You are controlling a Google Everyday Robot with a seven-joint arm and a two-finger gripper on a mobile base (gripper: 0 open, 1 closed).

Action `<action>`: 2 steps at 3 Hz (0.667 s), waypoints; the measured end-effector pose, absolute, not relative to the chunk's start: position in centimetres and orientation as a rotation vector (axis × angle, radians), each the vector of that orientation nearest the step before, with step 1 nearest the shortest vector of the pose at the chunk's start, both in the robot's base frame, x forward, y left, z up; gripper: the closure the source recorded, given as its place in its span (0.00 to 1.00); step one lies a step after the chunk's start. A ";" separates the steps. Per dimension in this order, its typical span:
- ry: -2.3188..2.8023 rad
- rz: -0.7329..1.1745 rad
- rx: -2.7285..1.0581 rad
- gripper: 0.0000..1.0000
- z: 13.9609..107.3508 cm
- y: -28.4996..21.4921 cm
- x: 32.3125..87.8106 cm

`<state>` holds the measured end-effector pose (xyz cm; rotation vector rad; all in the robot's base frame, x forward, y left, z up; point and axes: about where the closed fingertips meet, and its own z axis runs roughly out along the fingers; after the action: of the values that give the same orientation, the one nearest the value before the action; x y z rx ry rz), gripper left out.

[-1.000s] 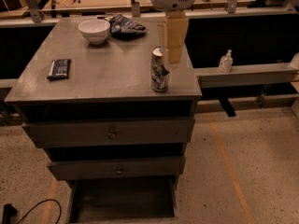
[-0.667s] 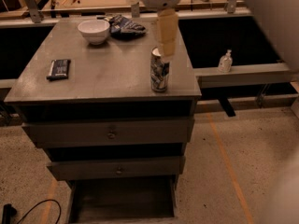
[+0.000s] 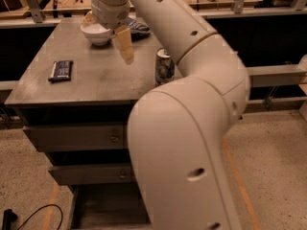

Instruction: Place rxbar blueberry into bottom drawer

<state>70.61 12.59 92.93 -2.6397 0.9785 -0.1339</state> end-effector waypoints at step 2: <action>0.864 -0.153 -2.648 0.00 91.4 15.6 73.4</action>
Offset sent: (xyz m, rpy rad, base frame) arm 0.0262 0.0309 -0.0191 -0.1042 0.0503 0.2090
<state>73.42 15.58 91.39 -2.6479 0.8640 -0.1531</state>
